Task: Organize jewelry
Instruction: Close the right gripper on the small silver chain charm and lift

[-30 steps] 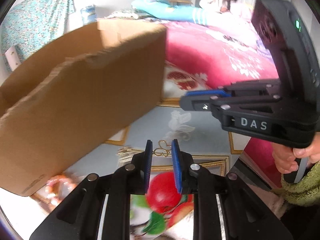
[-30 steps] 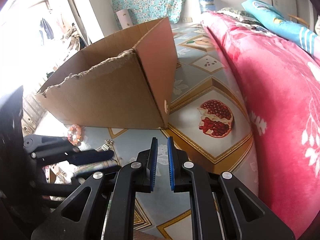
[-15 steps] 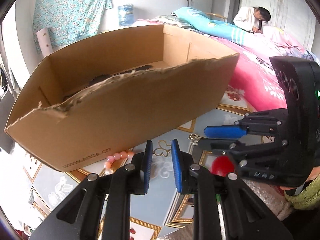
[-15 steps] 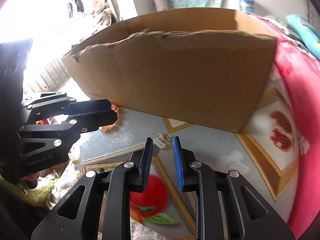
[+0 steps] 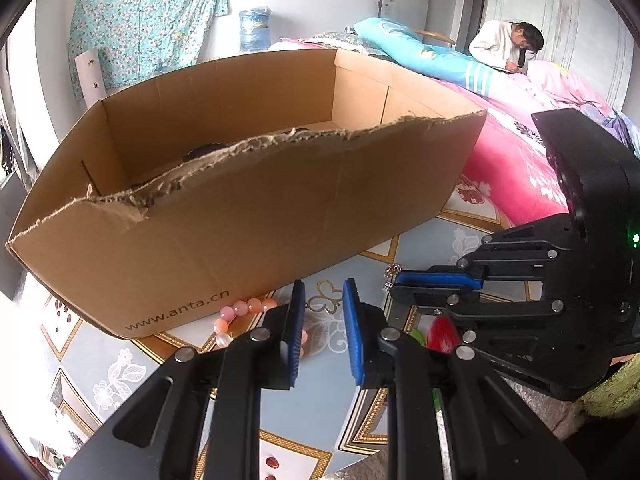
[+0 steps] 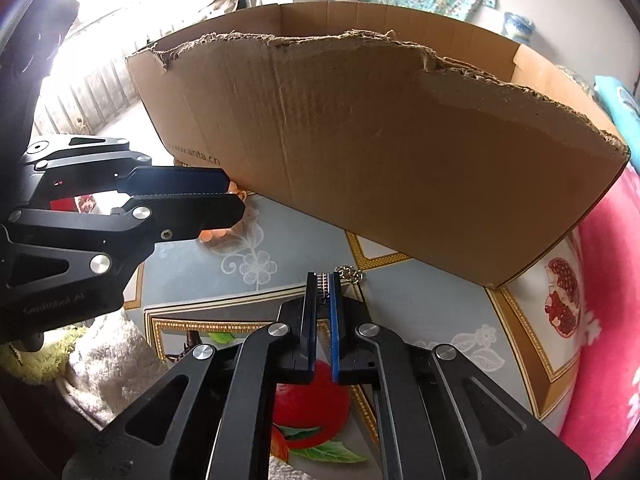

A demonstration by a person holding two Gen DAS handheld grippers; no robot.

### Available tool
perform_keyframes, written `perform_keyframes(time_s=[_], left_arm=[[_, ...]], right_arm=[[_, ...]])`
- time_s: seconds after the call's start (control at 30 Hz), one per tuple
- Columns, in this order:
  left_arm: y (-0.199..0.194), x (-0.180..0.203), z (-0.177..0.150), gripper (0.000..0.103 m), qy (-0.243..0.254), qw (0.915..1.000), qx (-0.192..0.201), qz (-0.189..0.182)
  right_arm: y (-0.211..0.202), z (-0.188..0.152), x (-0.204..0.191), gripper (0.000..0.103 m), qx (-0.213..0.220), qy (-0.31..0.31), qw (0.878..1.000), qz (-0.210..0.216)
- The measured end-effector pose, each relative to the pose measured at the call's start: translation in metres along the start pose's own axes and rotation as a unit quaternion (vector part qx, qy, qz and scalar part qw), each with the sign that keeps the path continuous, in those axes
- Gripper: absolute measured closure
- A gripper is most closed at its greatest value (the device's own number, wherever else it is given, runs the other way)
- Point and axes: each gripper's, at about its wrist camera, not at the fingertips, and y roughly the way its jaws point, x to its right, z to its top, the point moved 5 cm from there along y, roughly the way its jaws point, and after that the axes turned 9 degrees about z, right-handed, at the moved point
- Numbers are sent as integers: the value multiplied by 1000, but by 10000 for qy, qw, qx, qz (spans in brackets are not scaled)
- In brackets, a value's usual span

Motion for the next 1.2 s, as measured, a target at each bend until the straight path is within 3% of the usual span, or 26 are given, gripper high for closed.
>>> perform_keyframes(time_s=[0.5,0.57,0.6,0.63,0.67,0.8,0.87,0.97,1.2], left_arm=[[-9,6,-1,85,89,9999,114,8],[-11,6,-1,85,97,9999,135,27],[-11,7,-1,85,99,9998,141,37],[-12,7,-1,85,98,9998,146,49],[-13,7,-2,85,96,9998,147,58],[-14,6,-3,85,89,9998,131,92],[-14,5,-4,85,86,9998,112,120],[-15,4,-3,85,50,9998,108,132],[-17,1,-3,85,-7,9998,135,154]], right_arm=[[-18,-1,5,103,190,280,9994,122],[-18,1,6,100,234,349,9987,279],[-18,2,6,95,249,324,9988,276],[-17,4,5,83,250,276,9989,293],[-16,5,3,80,249,196,9990,321],[-6,10,-8,79,88,-189,9991,367],[1,10,-16,84,-61,-352,9983,452],[10,14,-21,103,-287,-667,9959,532],[10,18,-22,103,-291,-597,9959,612]])
